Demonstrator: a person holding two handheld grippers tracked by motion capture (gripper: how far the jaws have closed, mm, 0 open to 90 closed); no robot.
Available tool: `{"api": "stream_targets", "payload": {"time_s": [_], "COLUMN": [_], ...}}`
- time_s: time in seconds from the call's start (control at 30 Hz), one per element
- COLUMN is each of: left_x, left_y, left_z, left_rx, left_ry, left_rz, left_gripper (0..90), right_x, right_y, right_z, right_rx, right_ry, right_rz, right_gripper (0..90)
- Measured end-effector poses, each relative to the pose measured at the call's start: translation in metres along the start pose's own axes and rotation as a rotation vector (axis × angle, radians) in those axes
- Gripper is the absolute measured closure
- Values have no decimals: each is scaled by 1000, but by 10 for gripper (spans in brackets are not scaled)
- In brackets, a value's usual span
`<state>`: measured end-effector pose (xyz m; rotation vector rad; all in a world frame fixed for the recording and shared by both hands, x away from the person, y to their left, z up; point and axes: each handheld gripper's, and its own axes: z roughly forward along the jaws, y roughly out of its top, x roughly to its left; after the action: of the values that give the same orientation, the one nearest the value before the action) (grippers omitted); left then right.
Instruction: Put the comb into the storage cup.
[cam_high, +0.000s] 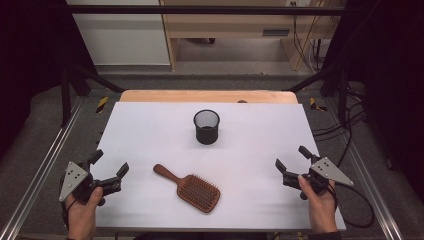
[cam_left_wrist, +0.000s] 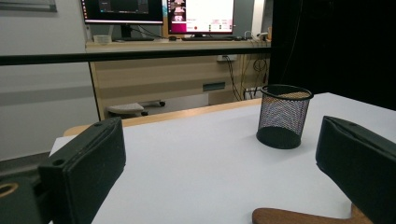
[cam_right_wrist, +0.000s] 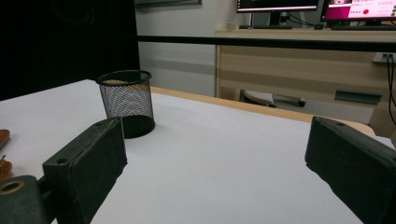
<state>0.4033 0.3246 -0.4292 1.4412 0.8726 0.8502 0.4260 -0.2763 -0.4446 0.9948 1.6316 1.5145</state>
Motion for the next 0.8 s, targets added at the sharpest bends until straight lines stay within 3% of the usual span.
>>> {"api": "stream_targets", "payload": {"time_s": [0.27,0.8], "left_x": [-7,-34], "left_y": [1,4], "left_z": [2,23], "left_rx": [20,127], "left_ry": [-14,-74], "left_rz": [7,0], "left_gripper": [22,32], "right_x": [2,4], "right_y": [0,-3], "right_z": [-1,4], "right_rx": [24,59], "right_ry": [2,3], "right_rz": [5,7], "right_gripper": [53,51]}}
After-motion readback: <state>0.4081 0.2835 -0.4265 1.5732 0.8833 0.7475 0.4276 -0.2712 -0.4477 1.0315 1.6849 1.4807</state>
